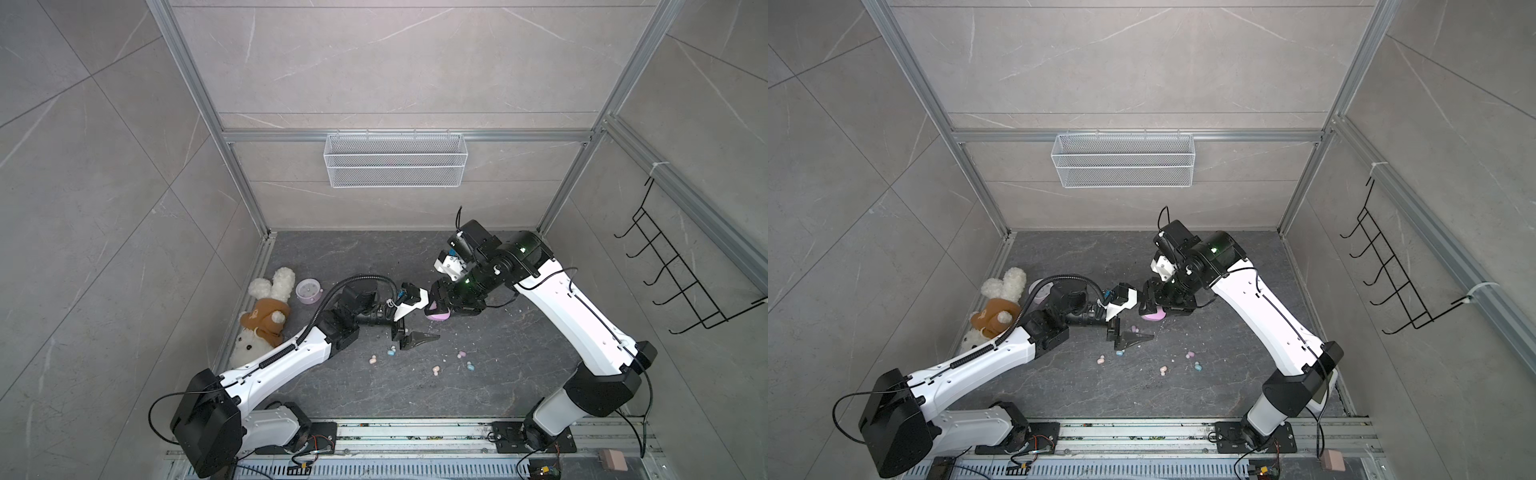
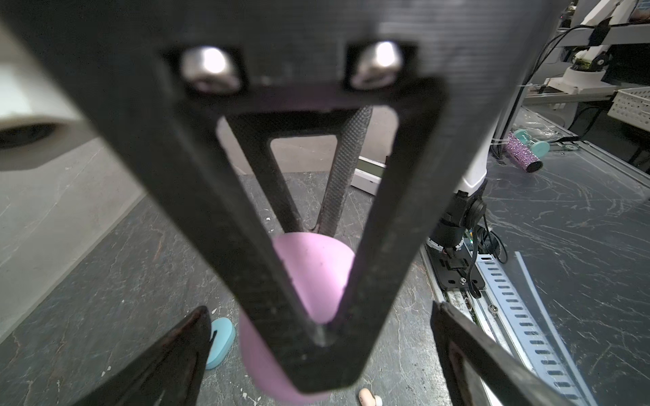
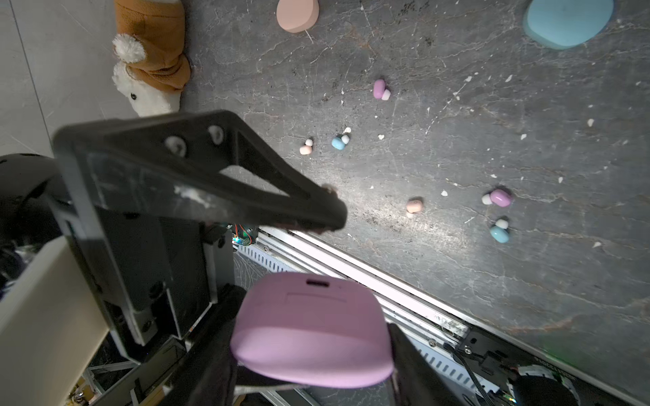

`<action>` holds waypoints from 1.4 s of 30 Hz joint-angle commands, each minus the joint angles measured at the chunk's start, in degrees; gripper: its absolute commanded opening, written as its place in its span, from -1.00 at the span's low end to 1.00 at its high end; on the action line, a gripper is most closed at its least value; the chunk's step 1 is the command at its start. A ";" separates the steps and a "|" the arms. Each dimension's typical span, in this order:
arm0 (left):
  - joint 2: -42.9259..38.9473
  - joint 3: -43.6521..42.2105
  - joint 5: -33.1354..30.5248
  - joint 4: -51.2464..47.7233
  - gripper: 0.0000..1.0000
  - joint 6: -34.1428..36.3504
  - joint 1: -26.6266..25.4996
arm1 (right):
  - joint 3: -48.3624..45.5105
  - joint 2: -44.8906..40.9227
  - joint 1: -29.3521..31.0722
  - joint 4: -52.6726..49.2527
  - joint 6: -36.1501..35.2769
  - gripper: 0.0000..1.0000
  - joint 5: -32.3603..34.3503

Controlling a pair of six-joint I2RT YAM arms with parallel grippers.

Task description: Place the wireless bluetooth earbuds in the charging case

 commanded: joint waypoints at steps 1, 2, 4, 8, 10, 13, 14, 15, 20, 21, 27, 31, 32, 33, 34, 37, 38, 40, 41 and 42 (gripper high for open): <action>-1.72 -0.45 -0.44 2.98 0.87 -0.63 -0.44 | 1.50 0.98 0.73 0.31 1.07 0.03 -0.61; -1.72 -0.58 -0.62 2.89 0.80 -0.45 -0.45 | 1.57 1.07 0.90 0.32 1.11 0.02 -0.61; -1.72 -0.52 -0.88 2.64 0.66 -0.10 -0.53 | 1.67 1.28 1.09 0.39 1.13 0.02 -0.61; -1.68 -0.43 -0.73 2.47 0.44 0.12 -0.51 | 1.48 1.37 1.40 0.40 1.02 0.02 -0.61; -1.55 -0.13 -0.42 1.93 0.39 0.59 -0.48 | 1.54 1.34 1.41 0.48 1.11 0.02 -0.61; -1.29 0.20 -0.18 1.07 0.32 1.17 -0.53 | 1.77 1.30 1.45 0.83 1.62 0.02 -1.15; -1.21 0.26 -0.10 0.95 0.30 1.34 -0.53 | 1.71 1.28 1.51 0.96 1.69 0.02 -1.54; -1.20 0.26 -0.01 0.89 0.28 1.51 -0.54 | 1.68 1.26 1.48 1.09 1.85 0.02 -1.70; -0.78 0.32 0.09 0.13 0.21 2.23 -0.62 | 1.99 1.27 1.52 1.54 2.43 0.01 -2.53; -0.76 0.34 0.15 -0.02 0.20 2.46 -0.62 | 2.04 1.24 1.44 1.75 2.48 0.01 -2.92; -1.13 0.37 -0.07 -0.14 0.10 2.90 -0.62 | 1.49 1.09 1.45 2.02 2.90 -0.01 -3.41; -1.30 0.47 -0.31 -0.17 0.01 3.07 -0.62 | 0.90 0.88 1.46 2.50 3.11 -0.01 -3.82; -1.33 0.56 -0.33 -0.34 -0.01 3.11 -0.66 | 0.86 0.84 1.52 2.59 3.22 -0.02 -3.86; -1.29 0.64 -0.36 -0.48 -0.04 3.21 -0.62 | 0.86 0.85 1.49 2.59 3.28 -0.02 -3.94; -1.28 0.63 -0.30 -0.72 -0.06 3.29 -0.62 | 0.96 0.84 1.51 2.67 3.39 -0.02 -4.08; -1.38 0.85 -0.26 -0.79 -0.11 3.20 -0.62 | 0.91 0.88 1.45 2.86 3.57 -0.02 -4.16; -1.33 1.00 -0.23 -0.87 -0.14 3.12 -0.62 | 0.73 0.88 1.49 2.86 3.58 -0.02 -4.19; -1.29 1.20 -0.25 -1.16 -0.18 3.11 -0.62 | 0.40 0.79 1.50 2.77 3.55 -0.02 -4.12; -1.28 1.33 -0.28 -1.18 -0.20 2.97 -0.62 | 0.31 0.76 1.47 2.68 3.47 -0.02 -4.13; -1.28 1.35 -0.29 -1.17 -0.23 2.86 -0.62 | 0.11 0.74 1.50 2.70 3.53 -0.02 -4.12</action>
